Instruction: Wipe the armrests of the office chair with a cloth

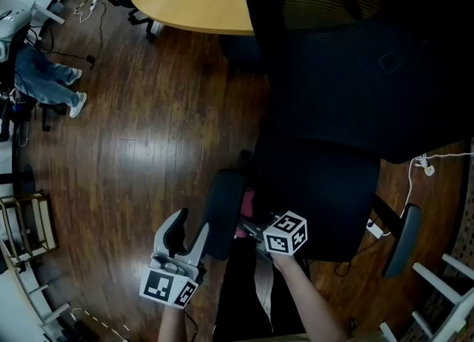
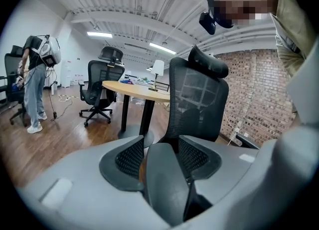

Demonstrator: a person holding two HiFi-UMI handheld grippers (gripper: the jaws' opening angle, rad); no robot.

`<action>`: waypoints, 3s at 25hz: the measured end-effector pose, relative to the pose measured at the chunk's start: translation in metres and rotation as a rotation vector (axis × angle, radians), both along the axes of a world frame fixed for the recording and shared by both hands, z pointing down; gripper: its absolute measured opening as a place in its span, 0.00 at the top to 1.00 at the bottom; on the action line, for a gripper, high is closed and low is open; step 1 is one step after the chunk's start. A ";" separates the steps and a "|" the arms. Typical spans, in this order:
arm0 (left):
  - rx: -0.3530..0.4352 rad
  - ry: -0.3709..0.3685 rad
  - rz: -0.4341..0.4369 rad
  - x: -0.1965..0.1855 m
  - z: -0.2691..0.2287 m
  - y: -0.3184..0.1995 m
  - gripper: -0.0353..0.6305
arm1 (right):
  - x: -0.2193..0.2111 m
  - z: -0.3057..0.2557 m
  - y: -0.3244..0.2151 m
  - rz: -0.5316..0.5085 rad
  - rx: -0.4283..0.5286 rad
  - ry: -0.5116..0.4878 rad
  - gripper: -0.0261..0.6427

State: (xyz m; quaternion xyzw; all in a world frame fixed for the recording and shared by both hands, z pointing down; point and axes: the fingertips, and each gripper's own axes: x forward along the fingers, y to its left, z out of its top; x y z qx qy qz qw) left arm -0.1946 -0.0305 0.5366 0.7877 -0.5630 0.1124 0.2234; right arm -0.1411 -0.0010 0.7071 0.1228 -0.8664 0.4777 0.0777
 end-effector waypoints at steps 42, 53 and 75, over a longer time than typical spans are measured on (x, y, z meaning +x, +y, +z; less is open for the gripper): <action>0.190 0.054 -0.004 0.024 -0.132 -0.007 0.66 | 0.123 -0.237 -0.057 0.063 0.541 0.078 0.86; 0.428 0.058 0.023 0.065 -0.245 -0.021 0.68 | 0.201 -0.414 -0.082 0.330 0.875 0.023 0.86; 0.633 -0.027 0.059 0.129 -0.342 -0.052 0.65 | 0.266 -0.491 -0.082 0.610 1.102 0.270 0.86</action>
